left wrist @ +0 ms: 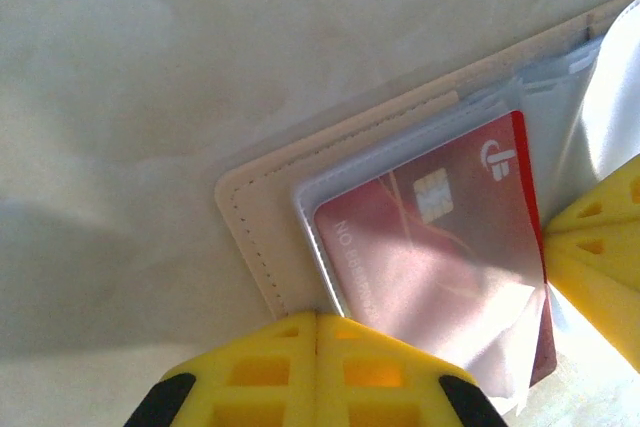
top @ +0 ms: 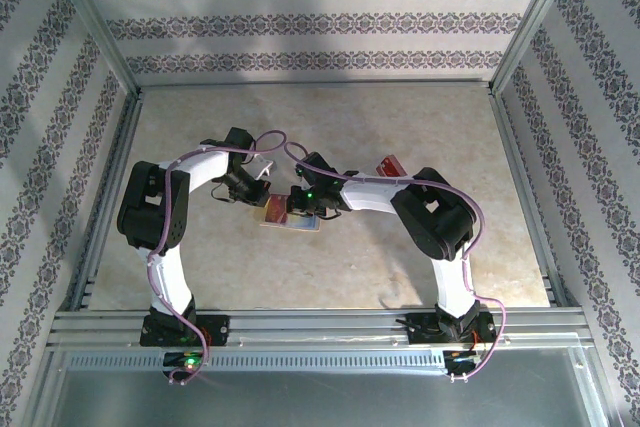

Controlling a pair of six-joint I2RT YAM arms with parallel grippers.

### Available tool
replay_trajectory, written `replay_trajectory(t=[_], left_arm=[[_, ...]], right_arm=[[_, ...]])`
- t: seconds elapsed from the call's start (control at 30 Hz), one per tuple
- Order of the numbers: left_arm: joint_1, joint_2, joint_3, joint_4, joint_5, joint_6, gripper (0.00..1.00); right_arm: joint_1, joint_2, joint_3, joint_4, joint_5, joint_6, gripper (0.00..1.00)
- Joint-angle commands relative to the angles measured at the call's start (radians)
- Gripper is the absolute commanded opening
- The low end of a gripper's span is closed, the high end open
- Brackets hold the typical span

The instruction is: Put the credit cards into the card holder

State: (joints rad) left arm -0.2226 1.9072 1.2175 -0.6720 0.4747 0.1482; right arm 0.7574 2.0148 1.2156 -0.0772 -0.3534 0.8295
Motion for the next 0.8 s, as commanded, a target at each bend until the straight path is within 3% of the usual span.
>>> replay_trajectory(t=[0.0, 0.13, 0.27, 0.43, 0.63, 0.77], left_arm=[[-0.013, -0.015, 0.002, -0.005, -0.001, 0.0, 0.09], [-0.012, -0.07, 0.006, -0.011, -0.033, 0.016, 0.16], [-0.026, -0.12, 0.006, -0.009, -0.014, -0.007, 0.29], [-0.143, -0.105, 0.042, -0.044, 0.0, -0.006, 0.43], [-0.258, -0.025, 0.099, -0.085, -0.009, -0.006, 0.44], [-0.274, 0.026, 0.122, -0.098, -0.04, -0.016, 0.43]], right_arm=[[0.006, -0.057, 0.004, -0.019, 0.004, -0.029, 0.05], [-0.009, -0.154, -0.06, -0.044, 0.039, -0.048, 0.08], [-0.035, -0.237, -0.161, -0.019, 0.057, -0.04, 0.1], [-0.071, -0.287, -0.264, 0.04, 0.047, -0.015, 0.1], [-0.094, -0.299, -0.315, 0.074, 0.038, -0.011, 0.11], [-0.096, -0.302, -0.344, 0.113, 0.041, -0.001, 0.12]])
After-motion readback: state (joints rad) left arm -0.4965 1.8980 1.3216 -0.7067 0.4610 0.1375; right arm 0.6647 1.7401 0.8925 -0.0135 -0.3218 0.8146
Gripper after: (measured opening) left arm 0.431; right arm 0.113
